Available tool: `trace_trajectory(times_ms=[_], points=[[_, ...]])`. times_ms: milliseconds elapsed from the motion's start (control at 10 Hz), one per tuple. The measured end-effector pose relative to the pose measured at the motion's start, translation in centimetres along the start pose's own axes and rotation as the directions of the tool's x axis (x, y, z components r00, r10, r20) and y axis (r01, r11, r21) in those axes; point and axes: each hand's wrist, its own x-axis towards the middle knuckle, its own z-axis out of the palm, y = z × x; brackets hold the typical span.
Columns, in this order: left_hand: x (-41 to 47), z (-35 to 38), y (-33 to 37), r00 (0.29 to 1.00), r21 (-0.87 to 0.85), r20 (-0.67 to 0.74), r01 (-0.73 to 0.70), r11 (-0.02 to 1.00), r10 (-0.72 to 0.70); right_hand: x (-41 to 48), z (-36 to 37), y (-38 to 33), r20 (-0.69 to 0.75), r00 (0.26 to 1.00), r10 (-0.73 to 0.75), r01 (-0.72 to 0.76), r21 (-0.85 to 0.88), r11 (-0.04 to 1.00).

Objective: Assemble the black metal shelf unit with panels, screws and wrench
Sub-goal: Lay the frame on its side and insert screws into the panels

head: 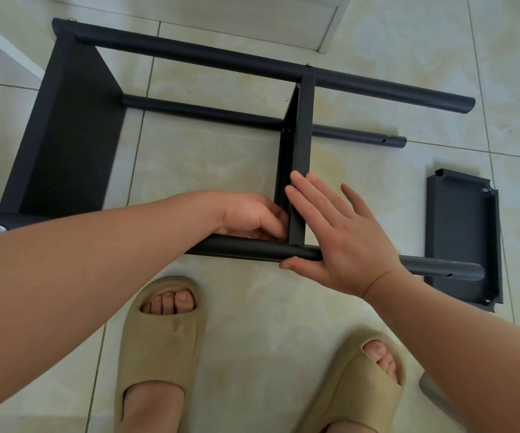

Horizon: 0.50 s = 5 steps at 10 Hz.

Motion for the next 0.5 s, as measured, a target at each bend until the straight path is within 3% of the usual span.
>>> trace_trajectory(times_ms=[200,400,500], points=[[0.23,0.19,0.05,0.999,-0.052,0.03,0.021,0.998,-0.019,-0.03,-0.1,0.01,0.007,1.0,-0.002,0.002,-0.004,1.0],[0.13,0.29,0.07,0.999,0.134,-0.022,0.028,0.991,-0.025,0.0,-0.09,0.0,0.009,1.0,0.0,0.0,-0.002,1.0],[0.23,0.05,-0.2,1.0,0.054,-0.001,0.021,0.998,-0.021,0.0,-0.11,0.01,0.012,1.0,0.001,-0.001,-0.003,1.0]])
